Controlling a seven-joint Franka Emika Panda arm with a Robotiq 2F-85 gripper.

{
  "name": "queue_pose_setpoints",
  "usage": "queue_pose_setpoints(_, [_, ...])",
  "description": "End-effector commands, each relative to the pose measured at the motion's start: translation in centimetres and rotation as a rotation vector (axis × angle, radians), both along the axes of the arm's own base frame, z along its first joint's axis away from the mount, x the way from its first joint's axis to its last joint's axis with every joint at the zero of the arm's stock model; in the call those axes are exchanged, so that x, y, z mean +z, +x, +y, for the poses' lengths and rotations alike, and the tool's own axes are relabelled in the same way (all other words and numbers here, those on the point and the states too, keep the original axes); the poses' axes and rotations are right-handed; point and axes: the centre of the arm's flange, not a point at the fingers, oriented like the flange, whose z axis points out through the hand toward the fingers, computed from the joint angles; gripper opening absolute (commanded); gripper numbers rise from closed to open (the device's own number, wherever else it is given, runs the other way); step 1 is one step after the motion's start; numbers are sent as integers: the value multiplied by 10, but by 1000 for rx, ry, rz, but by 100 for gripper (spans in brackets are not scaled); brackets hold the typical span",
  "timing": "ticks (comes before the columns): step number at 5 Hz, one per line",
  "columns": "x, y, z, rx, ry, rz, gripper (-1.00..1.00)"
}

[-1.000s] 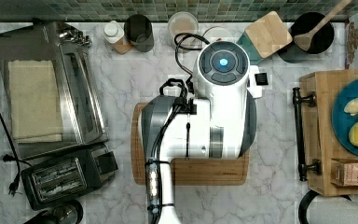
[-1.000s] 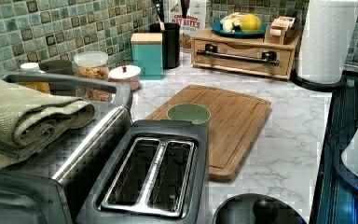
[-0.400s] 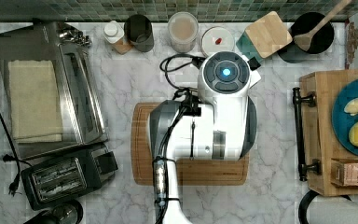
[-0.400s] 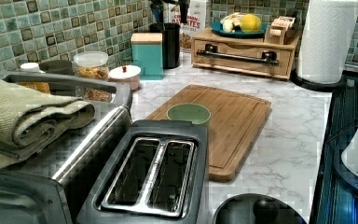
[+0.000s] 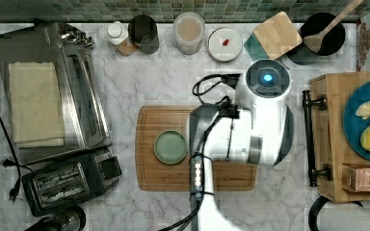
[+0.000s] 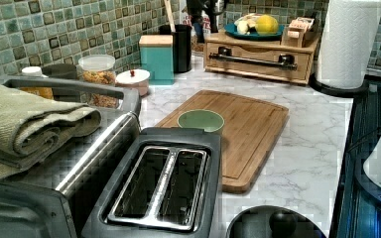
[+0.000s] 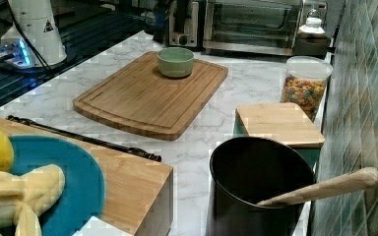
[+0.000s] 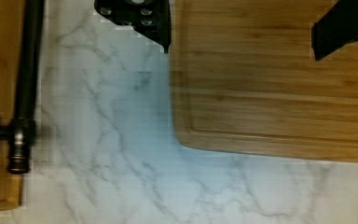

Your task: Open the drawer.

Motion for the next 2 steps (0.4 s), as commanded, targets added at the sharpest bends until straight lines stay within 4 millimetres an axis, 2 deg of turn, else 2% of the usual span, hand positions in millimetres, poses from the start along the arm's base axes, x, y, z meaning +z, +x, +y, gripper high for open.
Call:
queue_pose_setpoints(1, [5, -39, -142, -52, -82, -140, 100])
queue_pose_setpoints(2, [-8, -48, -154, -20, -112, -147, 100])
